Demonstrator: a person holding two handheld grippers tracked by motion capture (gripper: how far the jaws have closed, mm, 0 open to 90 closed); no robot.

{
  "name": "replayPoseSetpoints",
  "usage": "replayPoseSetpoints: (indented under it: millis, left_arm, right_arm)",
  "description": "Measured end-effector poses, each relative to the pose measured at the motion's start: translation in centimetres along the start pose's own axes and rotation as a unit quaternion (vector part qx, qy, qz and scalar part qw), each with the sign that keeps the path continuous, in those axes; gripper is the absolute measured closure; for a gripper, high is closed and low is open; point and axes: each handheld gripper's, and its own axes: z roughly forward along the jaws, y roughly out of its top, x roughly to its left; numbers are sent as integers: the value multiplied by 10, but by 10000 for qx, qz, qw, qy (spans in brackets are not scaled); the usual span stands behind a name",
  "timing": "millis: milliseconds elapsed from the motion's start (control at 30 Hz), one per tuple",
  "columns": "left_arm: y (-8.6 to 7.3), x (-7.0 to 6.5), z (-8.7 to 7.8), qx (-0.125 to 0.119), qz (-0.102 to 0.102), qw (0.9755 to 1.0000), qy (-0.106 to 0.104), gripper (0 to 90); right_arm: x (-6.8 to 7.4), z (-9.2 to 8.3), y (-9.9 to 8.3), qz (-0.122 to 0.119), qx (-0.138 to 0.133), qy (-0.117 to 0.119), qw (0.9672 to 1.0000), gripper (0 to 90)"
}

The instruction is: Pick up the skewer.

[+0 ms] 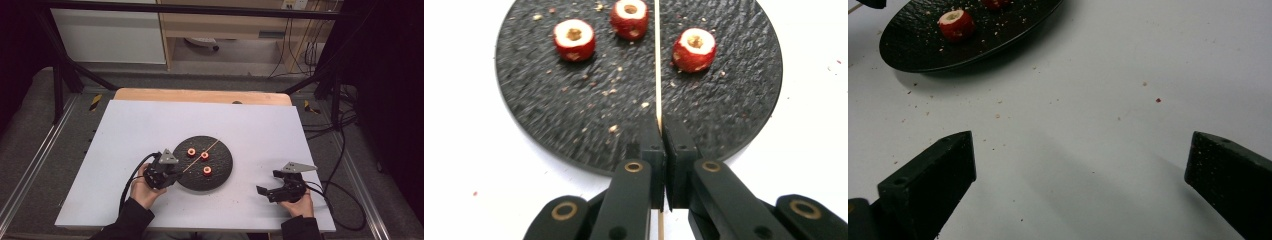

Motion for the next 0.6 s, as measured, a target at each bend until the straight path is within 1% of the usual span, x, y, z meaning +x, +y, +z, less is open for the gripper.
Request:
replayPoseSetpoints:
  millis: [133, 200, 233, 267, 300, 333, 367, 467, 600]
  left_arm:
    - [-11, 4, -7, -163, -90, 9998, 20, 877]
    - [-16, 7, -10, -232, -147, 9996, 18, 877]
    - [-19, 8, -12, -258, -141, 9996, 28, 877]
    - [-21, 9, -14, -301, -165, 9994, 43, 877]
    - [-24, 10, -15, -331, -168, 9993, 57, 877]
    - [-26, 11, -17, -362, -162, 9992, 75, 877]
    - [-28, 11, -19, -407, -173, 9990, 85, 877]
    - [-35, 14, -24, -516, -220, 9984, 79, 877]
    - [-42, 16, -32, -663, -259, 9974, 102, 877]
  right_arm:
    - [1, 0, 1, -11, 33, 29, 10000, 6]
    - [2, 1, 1, -3, 82, -15, 10000, 6]
    - [3, 1, 2, -10, 112, -62, 9999, 6]
    - [3, 2, 2, -43, 128, -79, 9999, 6]
    - [4, 2, 3, -3, 140, -71, 9999, 6]
    - [5, 3, 4, -68, 163, -81, 9998, 6]
    - [7, 3, 5, -28, 197, -106, 9997, 6]
    - [11, 5, 8, -93, 290, -160, 9994, 6]
    - [17, 5, 12, -91, 283, -125, 9995, 6]
